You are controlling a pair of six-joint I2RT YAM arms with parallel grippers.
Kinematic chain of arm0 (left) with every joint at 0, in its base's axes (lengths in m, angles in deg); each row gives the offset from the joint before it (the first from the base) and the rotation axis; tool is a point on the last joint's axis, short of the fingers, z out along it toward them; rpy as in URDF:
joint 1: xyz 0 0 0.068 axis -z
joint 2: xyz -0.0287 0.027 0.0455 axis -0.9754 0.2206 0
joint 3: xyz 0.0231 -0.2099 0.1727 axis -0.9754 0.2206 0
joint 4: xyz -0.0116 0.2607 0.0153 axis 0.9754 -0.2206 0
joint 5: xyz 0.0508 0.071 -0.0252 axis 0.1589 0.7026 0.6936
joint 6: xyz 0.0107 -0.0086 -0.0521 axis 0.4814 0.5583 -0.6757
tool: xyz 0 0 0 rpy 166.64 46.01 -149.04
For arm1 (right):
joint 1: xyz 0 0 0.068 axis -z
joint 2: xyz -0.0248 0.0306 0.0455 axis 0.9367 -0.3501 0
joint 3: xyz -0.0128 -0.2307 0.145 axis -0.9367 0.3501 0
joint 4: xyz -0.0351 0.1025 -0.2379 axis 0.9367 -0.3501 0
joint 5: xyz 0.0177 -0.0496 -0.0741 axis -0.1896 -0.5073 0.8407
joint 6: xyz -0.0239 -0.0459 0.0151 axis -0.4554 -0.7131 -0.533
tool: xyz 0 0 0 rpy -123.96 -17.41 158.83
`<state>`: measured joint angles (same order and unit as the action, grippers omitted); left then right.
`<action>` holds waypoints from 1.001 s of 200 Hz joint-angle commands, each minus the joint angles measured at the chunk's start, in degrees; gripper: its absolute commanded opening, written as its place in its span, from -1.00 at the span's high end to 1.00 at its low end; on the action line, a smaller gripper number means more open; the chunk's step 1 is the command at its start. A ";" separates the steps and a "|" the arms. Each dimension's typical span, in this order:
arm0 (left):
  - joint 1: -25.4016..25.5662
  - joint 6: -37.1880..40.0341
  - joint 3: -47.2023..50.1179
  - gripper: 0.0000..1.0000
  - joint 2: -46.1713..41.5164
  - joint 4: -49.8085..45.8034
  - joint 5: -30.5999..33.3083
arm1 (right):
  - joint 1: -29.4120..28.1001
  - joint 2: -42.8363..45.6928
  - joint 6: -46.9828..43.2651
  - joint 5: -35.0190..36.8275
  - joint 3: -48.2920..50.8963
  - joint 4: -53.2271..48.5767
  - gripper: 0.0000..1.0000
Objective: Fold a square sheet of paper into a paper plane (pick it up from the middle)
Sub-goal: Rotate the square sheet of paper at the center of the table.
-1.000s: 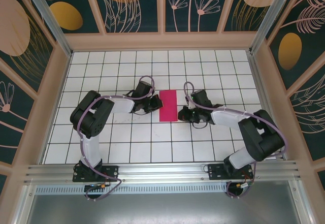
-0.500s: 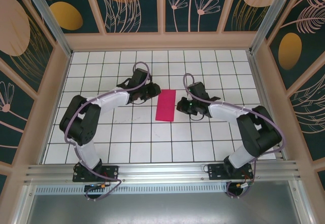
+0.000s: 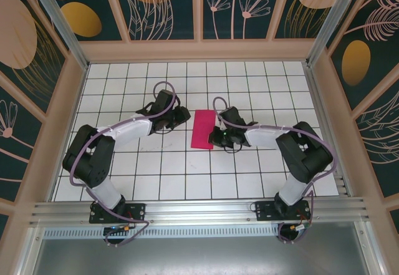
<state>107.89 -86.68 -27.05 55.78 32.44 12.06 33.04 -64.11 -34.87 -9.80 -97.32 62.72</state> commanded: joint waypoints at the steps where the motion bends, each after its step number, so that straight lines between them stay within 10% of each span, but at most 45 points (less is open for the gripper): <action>1: -0.32 -0.91 1.26 0.33 -1.32 0.81 1.50 | -1.46 -2.43 1.76 -0.12 -1.56 0.43 0.90; 200: -0.32 -3.83 17.63 0.33 -20.50 1.90 4.84 | -5.74 -19.56 19.76 4.80 -22.46 2.58 0.91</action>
<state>107.89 -89.50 -10.37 37.34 35.31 14.64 26.72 -80.92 -16.64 -6.52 -115.24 67.25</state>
